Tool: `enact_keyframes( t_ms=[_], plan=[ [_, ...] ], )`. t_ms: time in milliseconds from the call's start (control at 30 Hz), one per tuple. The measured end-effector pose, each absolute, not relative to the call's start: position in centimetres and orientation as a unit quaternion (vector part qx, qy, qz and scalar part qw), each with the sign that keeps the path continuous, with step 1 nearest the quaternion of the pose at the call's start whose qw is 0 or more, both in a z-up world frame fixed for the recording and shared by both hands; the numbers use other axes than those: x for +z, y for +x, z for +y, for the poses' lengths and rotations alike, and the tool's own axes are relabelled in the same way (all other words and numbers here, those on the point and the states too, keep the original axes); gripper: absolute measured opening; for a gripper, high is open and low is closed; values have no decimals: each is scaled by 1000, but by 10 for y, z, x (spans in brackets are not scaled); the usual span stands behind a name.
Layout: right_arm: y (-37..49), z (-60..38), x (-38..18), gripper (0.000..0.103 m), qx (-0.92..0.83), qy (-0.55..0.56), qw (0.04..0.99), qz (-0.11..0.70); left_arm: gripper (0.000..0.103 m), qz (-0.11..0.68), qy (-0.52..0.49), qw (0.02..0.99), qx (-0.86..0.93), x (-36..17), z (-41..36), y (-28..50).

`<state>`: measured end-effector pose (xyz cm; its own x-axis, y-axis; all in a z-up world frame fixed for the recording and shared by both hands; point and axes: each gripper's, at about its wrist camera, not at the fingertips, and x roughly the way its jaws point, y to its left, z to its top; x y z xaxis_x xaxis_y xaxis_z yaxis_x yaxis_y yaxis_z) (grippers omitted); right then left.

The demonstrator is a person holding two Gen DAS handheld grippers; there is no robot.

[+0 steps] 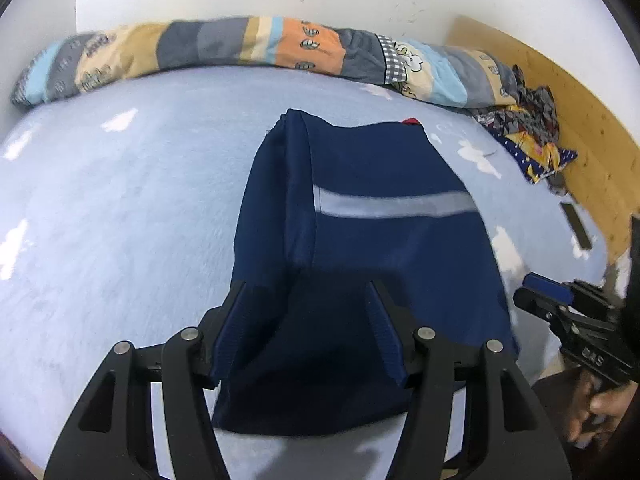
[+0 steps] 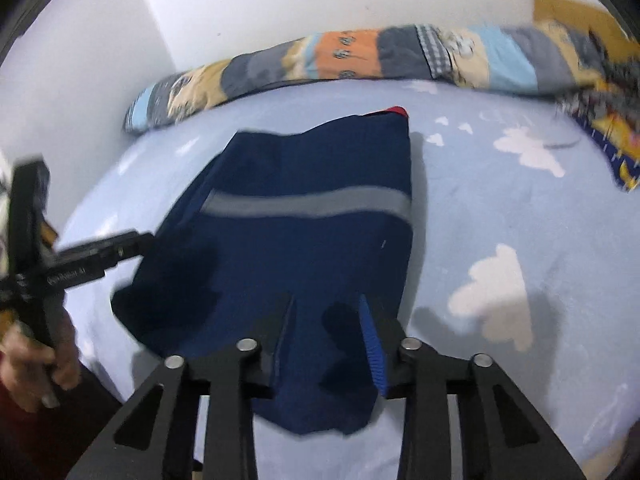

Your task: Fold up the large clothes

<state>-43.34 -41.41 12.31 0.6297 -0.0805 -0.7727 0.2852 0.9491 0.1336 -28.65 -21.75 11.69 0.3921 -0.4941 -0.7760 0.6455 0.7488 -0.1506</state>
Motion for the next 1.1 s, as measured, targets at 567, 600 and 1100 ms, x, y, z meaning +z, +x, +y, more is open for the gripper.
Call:
enact_keyframes(
  t_ms=[567,600,1100],
  plan=[
    [-438,-396,112,48,-114,142,888,423,85,370,147,879,-261,115,-225,-325],
    [-434,-397,108,47,-113,148,883,430,85,371,153,877,-263,110,-228,-326],
    [-417,-383,77,69,-114,128,856,488,91,386,198,869,-238,64,-246,-318]
  ],
)
